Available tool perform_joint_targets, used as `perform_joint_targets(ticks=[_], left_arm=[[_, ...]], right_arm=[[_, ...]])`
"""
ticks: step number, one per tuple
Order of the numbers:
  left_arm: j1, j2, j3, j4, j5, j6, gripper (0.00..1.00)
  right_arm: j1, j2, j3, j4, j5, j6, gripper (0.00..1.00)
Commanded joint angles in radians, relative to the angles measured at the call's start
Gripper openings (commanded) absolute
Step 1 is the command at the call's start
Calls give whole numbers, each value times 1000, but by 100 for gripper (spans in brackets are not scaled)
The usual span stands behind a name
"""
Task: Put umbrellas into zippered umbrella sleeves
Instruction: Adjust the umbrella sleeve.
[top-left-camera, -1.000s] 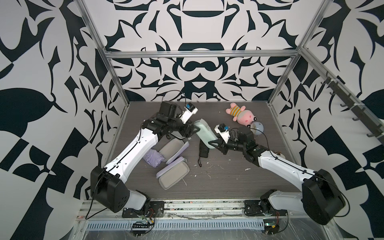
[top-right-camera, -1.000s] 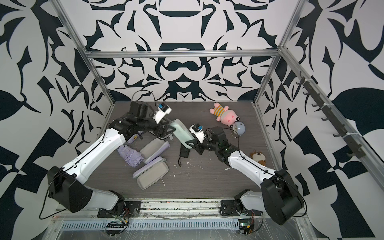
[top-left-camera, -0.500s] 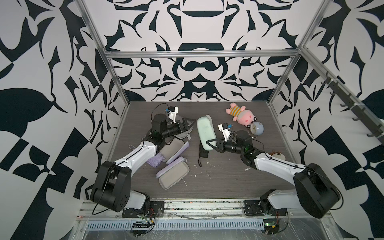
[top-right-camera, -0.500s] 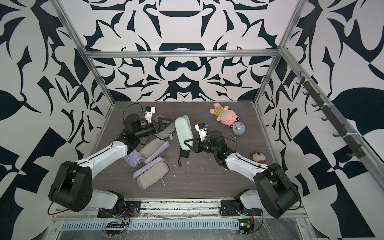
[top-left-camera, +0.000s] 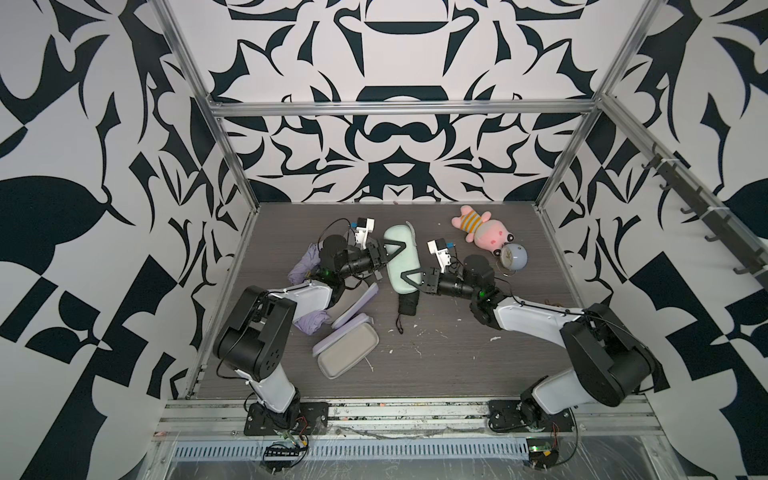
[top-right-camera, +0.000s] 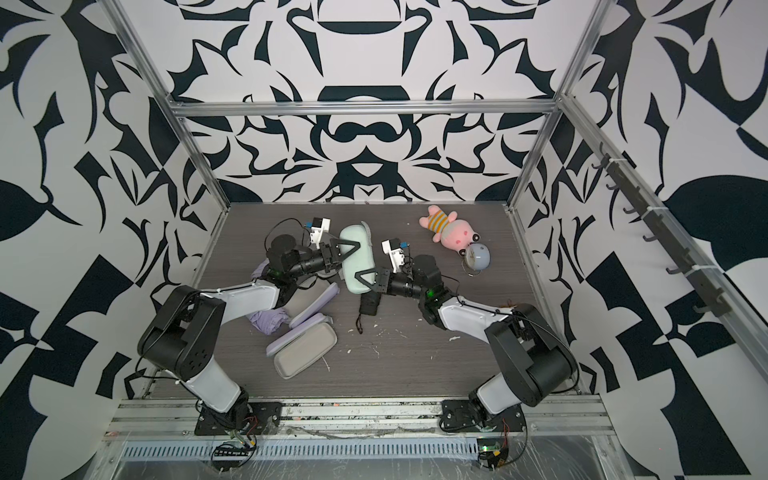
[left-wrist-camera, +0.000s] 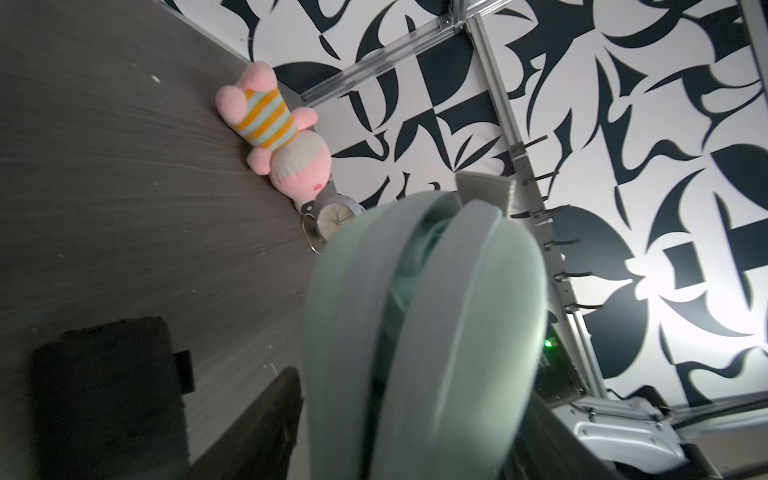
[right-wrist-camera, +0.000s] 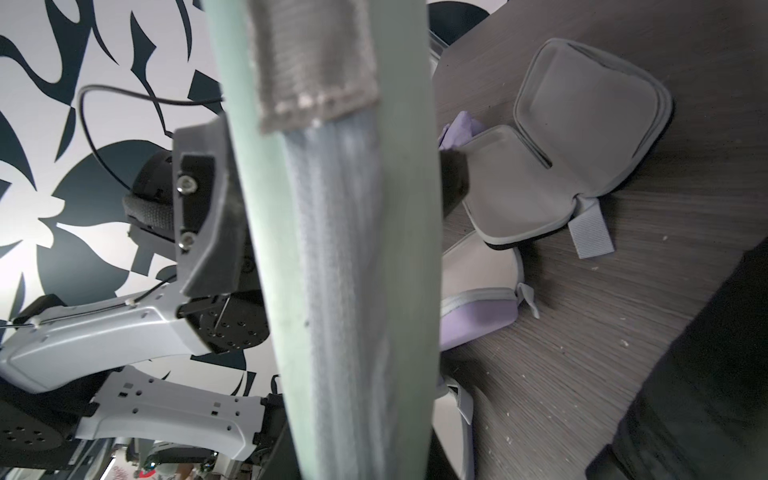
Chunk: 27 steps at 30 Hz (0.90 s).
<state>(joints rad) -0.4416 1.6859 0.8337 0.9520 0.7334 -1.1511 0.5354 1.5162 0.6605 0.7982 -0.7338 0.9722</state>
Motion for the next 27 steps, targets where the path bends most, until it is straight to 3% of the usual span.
perform_joint_targets(ticks=[1,4,6,7,10,11,13,15,19,22,27], left_arm=[[3,25,59,114,66,-61,49],[42,31,106,83,95,-71,20],[83,11,126,43,108,-63,15],[98,-7,132,10,109,-41,15],[107,-85,182,-245,111,170,17],[102,-108,208,-354,107,256,17],[96,-135,236,-462,103,344,19],[98,-142,243,-459,106,335,19],[80,-144,258,-464,104,325,19],[66,-151,264,-482,89,340,19],[53,-143,279,-483,92,336,18]], right_arm=[[9,-7,72,191,-87,35,3],[-18,-24,50,164,-83,45,37],[-67,-86,3,109,-55,12,54],[-87,-126,-17,48,-37,-38,57],[-90,-286,-24,-387,164,-397,58],[-57,-332,-23,-498,294,-517,51],[11,-387,-52,-546,473,-685,36],[127,-414,-74,-547,692,-851,28],[298,-391,-54,-506,976,-1032,33],[356,-362,-28,-449,1048,-1086,38],[376,-318,4,-389,1056,-1118,41]])
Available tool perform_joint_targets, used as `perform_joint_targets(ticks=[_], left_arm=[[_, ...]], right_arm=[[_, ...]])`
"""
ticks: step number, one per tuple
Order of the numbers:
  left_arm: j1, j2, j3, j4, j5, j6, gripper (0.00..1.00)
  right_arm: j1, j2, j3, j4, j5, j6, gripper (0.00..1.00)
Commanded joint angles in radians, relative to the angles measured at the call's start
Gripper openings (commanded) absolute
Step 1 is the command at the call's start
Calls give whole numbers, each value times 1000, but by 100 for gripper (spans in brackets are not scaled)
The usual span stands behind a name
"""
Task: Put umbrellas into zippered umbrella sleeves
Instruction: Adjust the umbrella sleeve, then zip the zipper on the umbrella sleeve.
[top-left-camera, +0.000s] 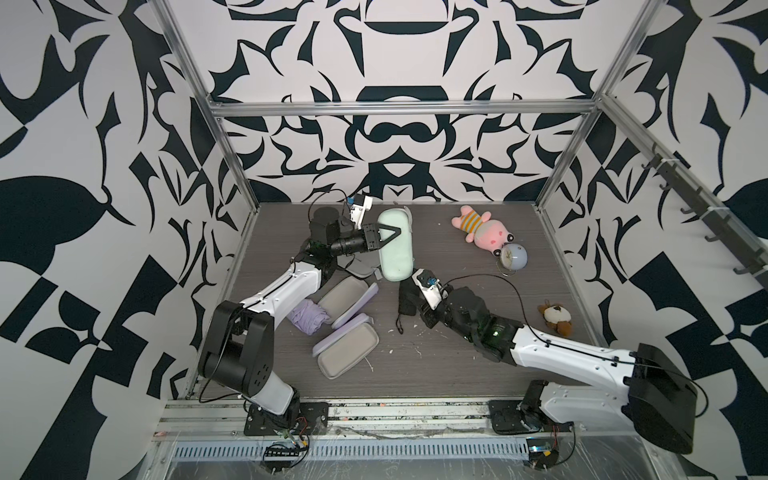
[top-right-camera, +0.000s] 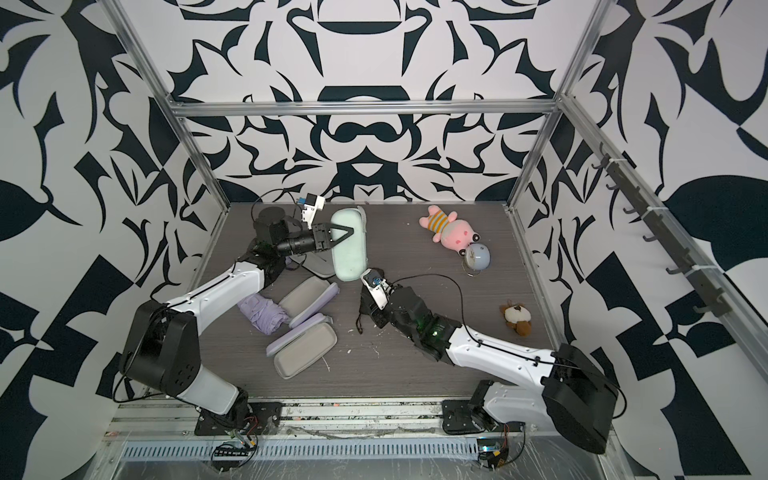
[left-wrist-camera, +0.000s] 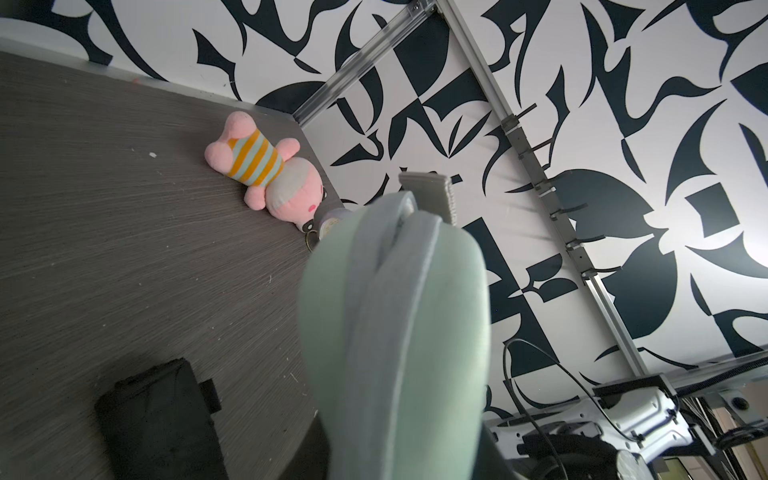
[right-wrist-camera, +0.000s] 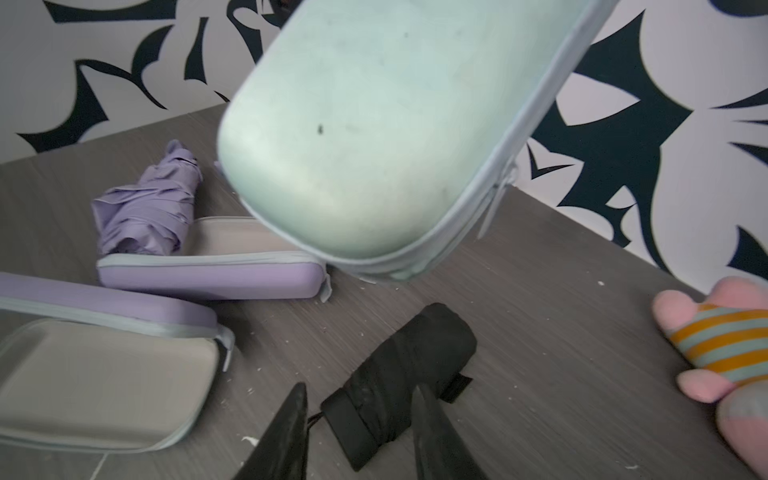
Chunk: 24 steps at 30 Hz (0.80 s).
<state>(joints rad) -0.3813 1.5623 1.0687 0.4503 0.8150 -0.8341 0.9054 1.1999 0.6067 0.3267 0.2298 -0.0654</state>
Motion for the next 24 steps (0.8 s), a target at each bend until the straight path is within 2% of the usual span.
perform_joint_targets(ticks=[1,5,8,16,24], left_arm=[[-12,-19,46,19,15,20,18],[-15,-19,68,-54,61,65,17],[-15,-19,81,-123,84,112,17],[-40,0,101,-151,100,114,16],[-55,6,109,-197,100,145,15]], right_arm=[[6,4,65,77,91,-97,41],[-4,-10,61,86,96,-180,36],[-23,-29,65,58,75,-215,36],[-23,-3,89,88,95,-288,35],[-21,24,113,149,62,-364,33]])
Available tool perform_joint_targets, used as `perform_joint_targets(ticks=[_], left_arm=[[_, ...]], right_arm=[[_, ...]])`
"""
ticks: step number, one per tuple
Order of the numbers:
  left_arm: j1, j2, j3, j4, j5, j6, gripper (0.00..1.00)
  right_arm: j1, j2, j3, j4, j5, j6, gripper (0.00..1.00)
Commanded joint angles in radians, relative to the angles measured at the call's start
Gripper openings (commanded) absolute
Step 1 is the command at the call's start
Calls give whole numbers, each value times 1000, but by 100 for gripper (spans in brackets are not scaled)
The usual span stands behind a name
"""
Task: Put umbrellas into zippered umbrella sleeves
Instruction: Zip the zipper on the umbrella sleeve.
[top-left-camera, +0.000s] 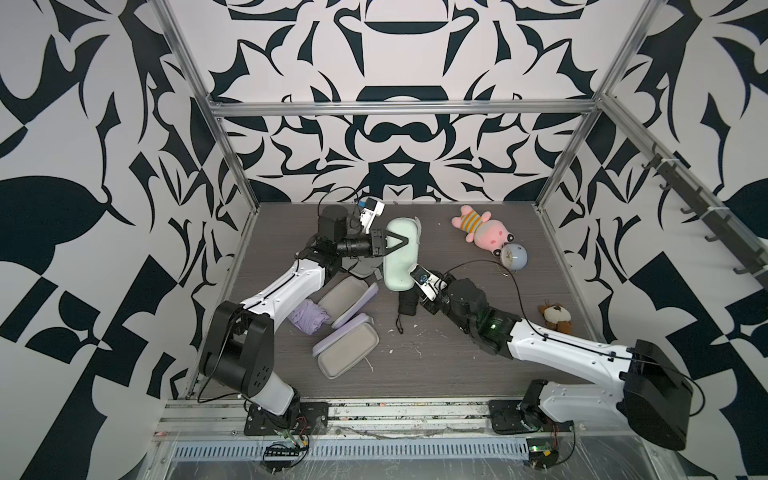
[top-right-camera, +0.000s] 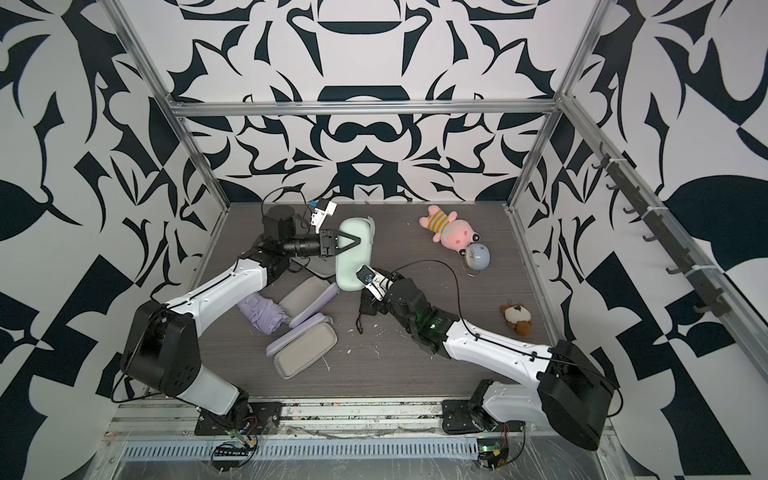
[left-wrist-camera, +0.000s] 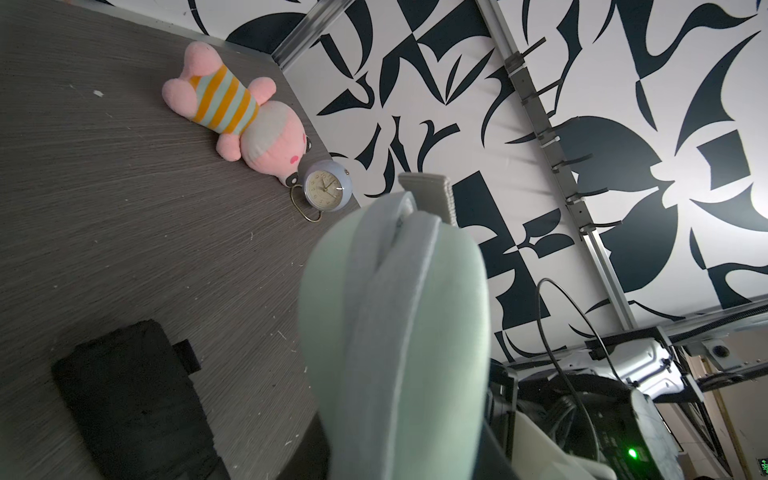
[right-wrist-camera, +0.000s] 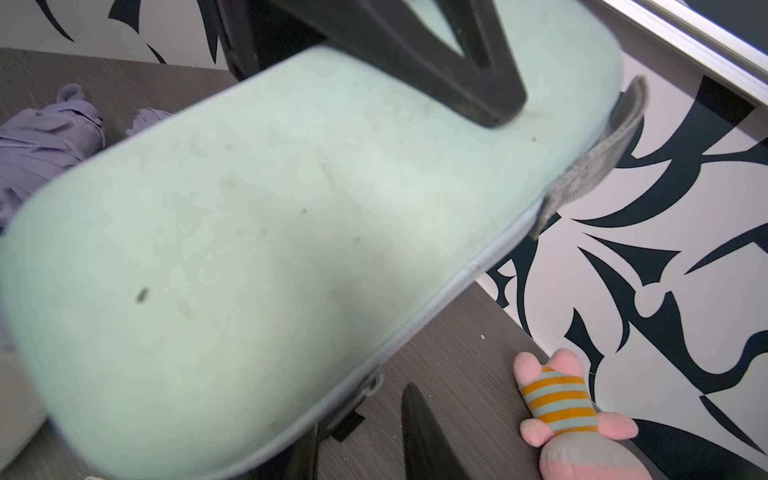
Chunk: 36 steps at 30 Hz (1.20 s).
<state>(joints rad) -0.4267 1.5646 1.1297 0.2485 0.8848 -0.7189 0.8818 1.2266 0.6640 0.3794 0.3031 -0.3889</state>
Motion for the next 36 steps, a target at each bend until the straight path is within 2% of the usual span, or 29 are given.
perform_joint_targets(ticks=[1,12,17,22,25,30,36], left_arm=[[-10,5,51,-3,28,37,15],[-32,25,91,-134,9,119,14],[-32,30,101,-164,3,137,13],[-29,33,134,-245,-21,199,13],[-22,41,167,-303,-35,239,12],[14,58,223,-334,-101,231,5],[31,85,267,-260,-153,181,3]], right_arm=[[2,-1,55,109,-14,-44,32],[6,36,62,206,-51,-48,25],[6,38,62,209,-48,-44,16],[7,24,51,156,-23,-58,0],[8,0,36,101,-33,-63,0],[38,-24,15,-57,-57,-121,0],[100,-11,8,-184,-100,-100,0]])
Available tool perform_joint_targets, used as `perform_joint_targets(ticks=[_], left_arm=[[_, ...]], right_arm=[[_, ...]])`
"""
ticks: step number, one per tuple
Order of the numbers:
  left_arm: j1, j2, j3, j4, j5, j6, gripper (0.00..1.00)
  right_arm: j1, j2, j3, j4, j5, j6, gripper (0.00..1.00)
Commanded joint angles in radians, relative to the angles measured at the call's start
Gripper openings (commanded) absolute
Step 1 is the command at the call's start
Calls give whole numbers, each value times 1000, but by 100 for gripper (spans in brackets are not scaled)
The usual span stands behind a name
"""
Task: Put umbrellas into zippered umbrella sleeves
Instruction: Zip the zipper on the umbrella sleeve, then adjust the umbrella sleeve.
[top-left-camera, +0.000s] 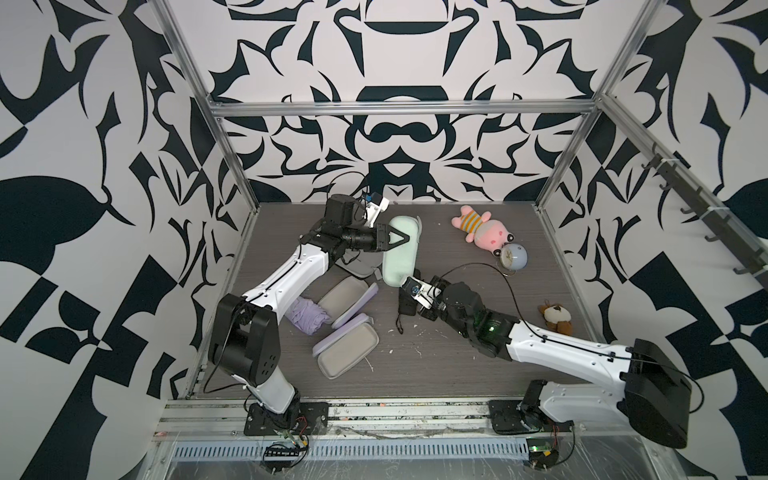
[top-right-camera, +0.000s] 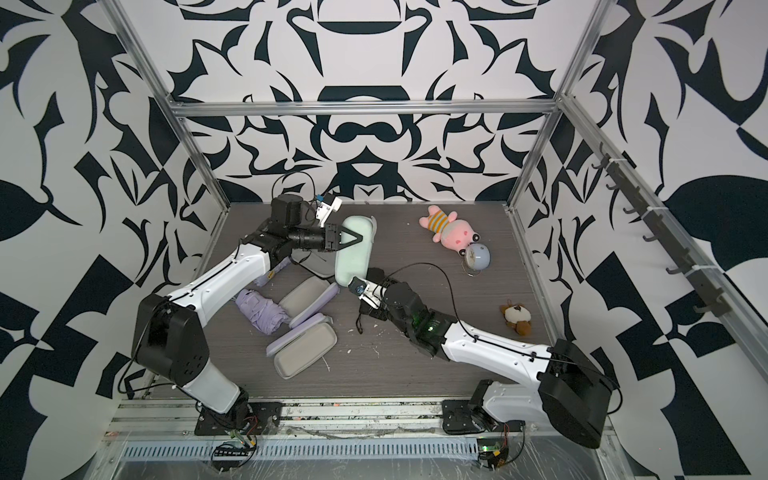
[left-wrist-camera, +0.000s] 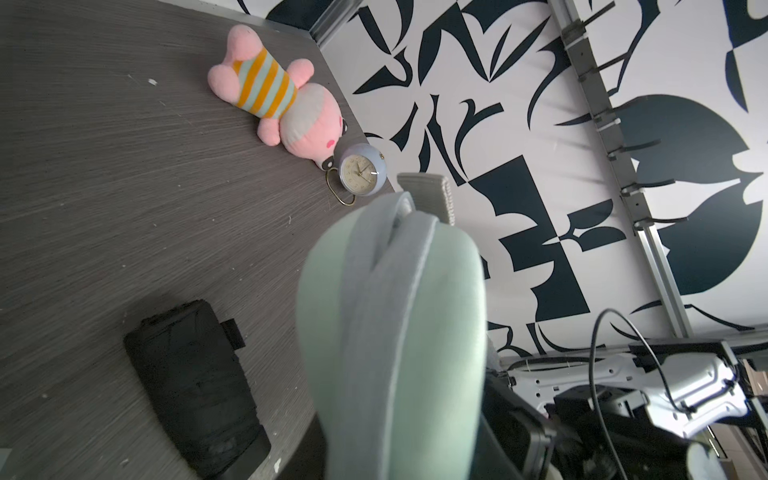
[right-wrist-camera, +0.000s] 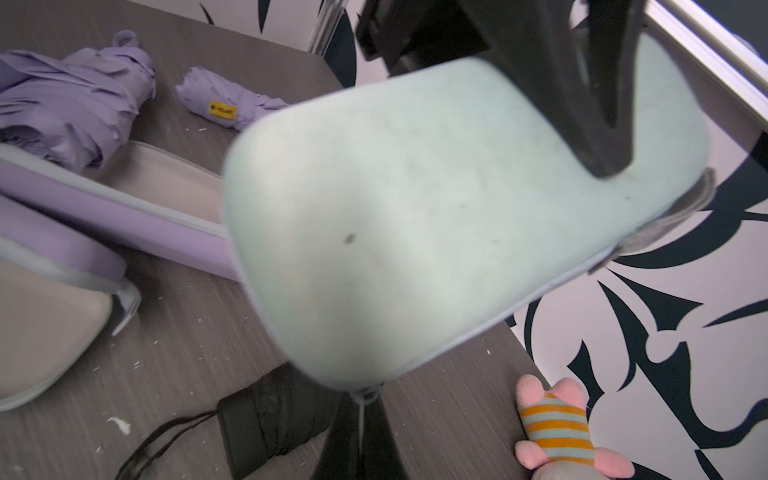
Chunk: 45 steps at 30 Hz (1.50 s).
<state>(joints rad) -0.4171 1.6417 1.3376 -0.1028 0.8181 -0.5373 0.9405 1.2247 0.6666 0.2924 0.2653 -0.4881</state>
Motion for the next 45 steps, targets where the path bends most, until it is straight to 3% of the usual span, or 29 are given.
perform_joint_targets(ticks=[1,7,12,17,24,28,33,38,40,45], left_arm=[[23,10,65,97,-102,-1,3],[13,11,-11,309,-225,-132,0],[-6,-9,-181,591,-458,-324,0],[-56,-3,-342,834,-680,-511,0],[-172,15,-489,1044,-900,-622,1],[-180,4,-526,1088,-951,-630,2],[-135,-38,-592,1172,-1016,-660,5],[-129,-36,-589,1245,-1041,-702,11],[-139,-17,-579,1269,-1040,-748,13],[-189,24,-561,1318,-1077,-791,17]], right_arm=[[48,-4,7,-105,-100,12,0],[64,49,30,-12,-164,240,0],[66,99,36,143,-155,485,0],[66,151,52,267,-127,636,0],[64,257,128,384,-95,834,0],[38,267,134,380,-87,972,1],[-153,138,49,185,-254,1234,43],[-313,24,-77,200,-358,1433,77],[-334,22,-81,234,-374,1489,82],[-340,104,-86,464,-383,1604,82]])
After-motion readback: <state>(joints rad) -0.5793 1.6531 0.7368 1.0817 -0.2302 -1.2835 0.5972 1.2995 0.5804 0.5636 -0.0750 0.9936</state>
